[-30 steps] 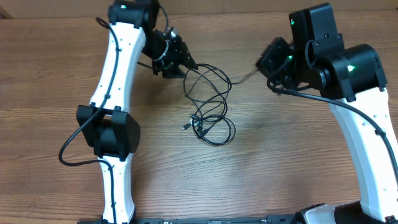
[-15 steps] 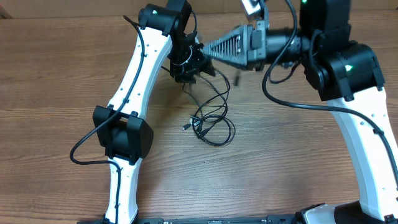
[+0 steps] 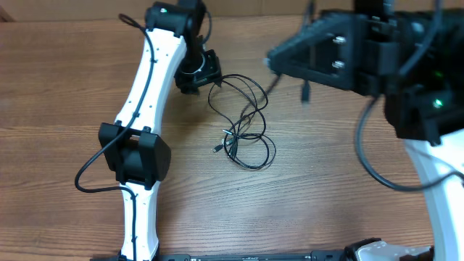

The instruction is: Untangle cables

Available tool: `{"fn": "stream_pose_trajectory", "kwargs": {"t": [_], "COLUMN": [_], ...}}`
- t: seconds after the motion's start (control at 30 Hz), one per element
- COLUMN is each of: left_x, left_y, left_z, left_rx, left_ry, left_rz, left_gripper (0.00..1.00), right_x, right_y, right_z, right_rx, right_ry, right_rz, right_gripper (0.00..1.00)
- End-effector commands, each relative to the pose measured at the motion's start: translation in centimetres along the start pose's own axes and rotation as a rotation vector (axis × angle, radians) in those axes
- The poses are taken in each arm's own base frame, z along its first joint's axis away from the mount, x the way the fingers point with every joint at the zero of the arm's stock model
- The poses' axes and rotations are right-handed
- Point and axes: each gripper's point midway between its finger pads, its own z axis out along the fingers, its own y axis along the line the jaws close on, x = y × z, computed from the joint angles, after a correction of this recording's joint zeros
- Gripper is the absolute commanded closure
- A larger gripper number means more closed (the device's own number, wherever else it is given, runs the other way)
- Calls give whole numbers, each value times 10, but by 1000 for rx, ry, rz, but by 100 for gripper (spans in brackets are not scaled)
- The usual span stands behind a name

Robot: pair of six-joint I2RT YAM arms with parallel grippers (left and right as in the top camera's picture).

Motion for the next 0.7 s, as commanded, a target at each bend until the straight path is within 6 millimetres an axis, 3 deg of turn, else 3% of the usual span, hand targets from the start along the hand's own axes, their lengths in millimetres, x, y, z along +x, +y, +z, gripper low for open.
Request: {"fn": "stream_pose_trajectory", "kwargs": {"t": [0.0, 0.03, 0.17, 0.23, 0.33, 0.4, 0.53, 0.67], "left_x": [19, 23, 39, 41, 44, 49, 58, 68], "left_y": [-39, -46, -74, -75, -79, -85, -86, -95], "left_z": [-28, -31, -46, -53, -72, -95, -110, -116], "left_rx": [262, 312, 511, 516, 529, 540, 540, 606], "left_ry": [46, 57, 68, 46, -19, -108, -163, -168], "left_rz": [202, 247, 466, 508, 577, 685, 800, 885], "left_gripper": [36, 36, 33, 27, 31, 31, 26, 25], "right_x": [-9, -10, -18, -18, -12, -6, -12, -26], "right_y": [-21, -27, -90, -124, -184, -219, -238, -255], "right_z": [-14, -16, -29, -35, -50, -61, -67, -94], "right_rx": [62, 72, 171, 236, 387, 474, 506, 580], "right_ry": [-23, -27, -89, -140, -227, -267, -320, -458], "right_rz": [157, 166, 317, 387, 508, 589, 644, 694], "right_gripper": [96, 96, 96, 96, 96, 96, 96, 96]}}
